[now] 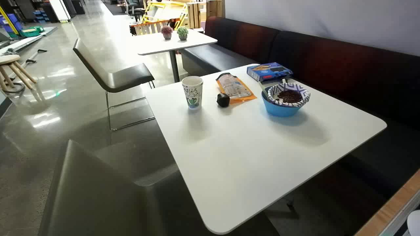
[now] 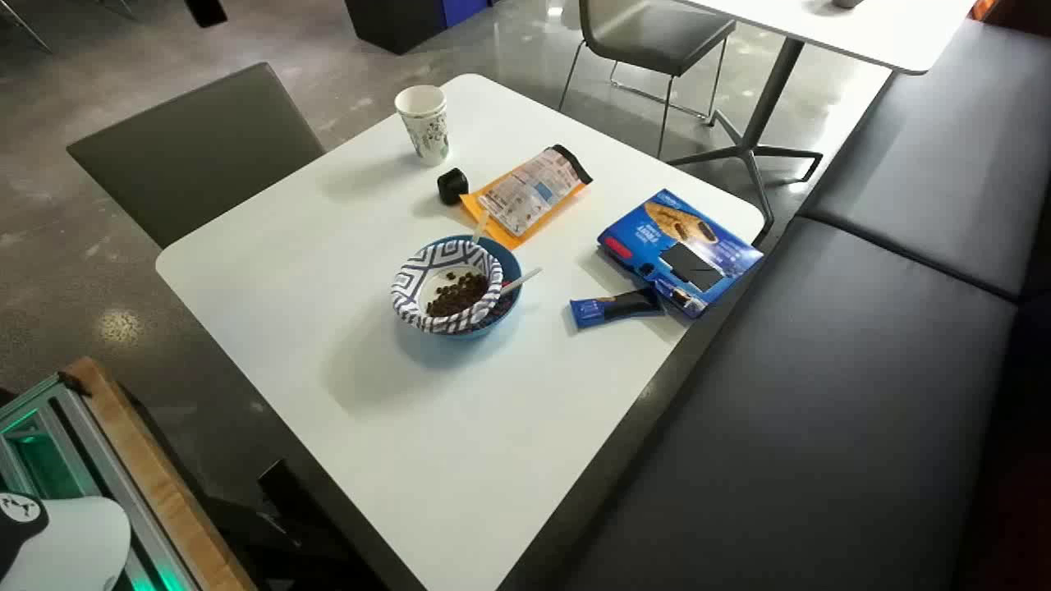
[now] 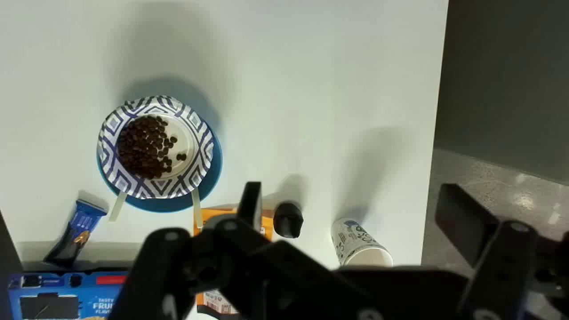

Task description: Put the black object inside the cup

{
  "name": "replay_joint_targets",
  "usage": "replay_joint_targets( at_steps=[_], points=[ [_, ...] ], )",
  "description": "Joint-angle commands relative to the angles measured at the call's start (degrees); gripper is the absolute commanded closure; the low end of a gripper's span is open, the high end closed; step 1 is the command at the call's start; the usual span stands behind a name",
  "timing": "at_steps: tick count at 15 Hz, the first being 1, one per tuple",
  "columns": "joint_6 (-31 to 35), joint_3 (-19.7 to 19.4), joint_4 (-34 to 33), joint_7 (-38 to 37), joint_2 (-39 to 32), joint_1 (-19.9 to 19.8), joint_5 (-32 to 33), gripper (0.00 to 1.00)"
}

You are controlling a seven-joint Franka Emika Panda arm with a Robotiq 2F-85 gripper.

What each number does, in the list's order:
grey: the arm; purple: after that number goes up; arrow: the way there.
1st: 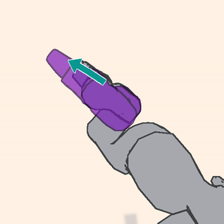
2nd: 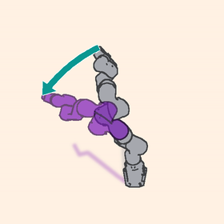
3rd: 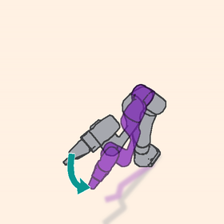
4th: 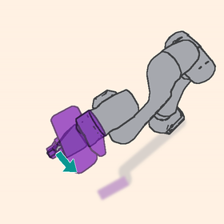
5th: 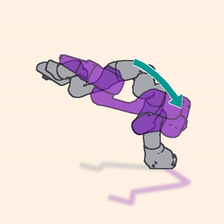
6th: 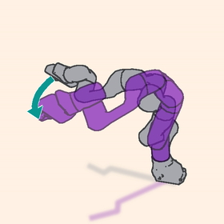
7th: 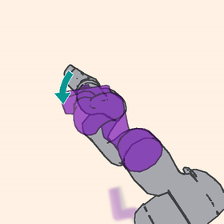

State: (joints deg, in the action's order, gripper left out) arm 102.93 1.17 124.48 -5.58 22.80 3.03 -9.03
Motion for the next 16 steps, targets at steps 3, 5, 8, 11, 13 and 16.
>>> replay_joint_targets(
  at_steps=[3, 5, 8, 11, 13, 16],
  points=[
    [-0.1, 0.4, -0.1, 0.2, 0.0, -0.5, -0.2, 0.0],
    [-0.1, 0.4, -0.1, 0.2, 0.0, -0.5, -0.2, 0.0],
    [9.3, 2.3, 0.2, 4.0, -2.3, 0.9, 1.9, 0.0],
    [21.4, 6.0, 0.0, 5.9, -6.7, 3.4, 2.4, 0.0],
    [29.6, 8.5, 0.0, 7.3, -11.2, 5.1, 4.2, 0.0],
    [39.4, 10.3, 0.0, 11.2, -19.3, 6.4, 9.5, 0.0]
  ],
)
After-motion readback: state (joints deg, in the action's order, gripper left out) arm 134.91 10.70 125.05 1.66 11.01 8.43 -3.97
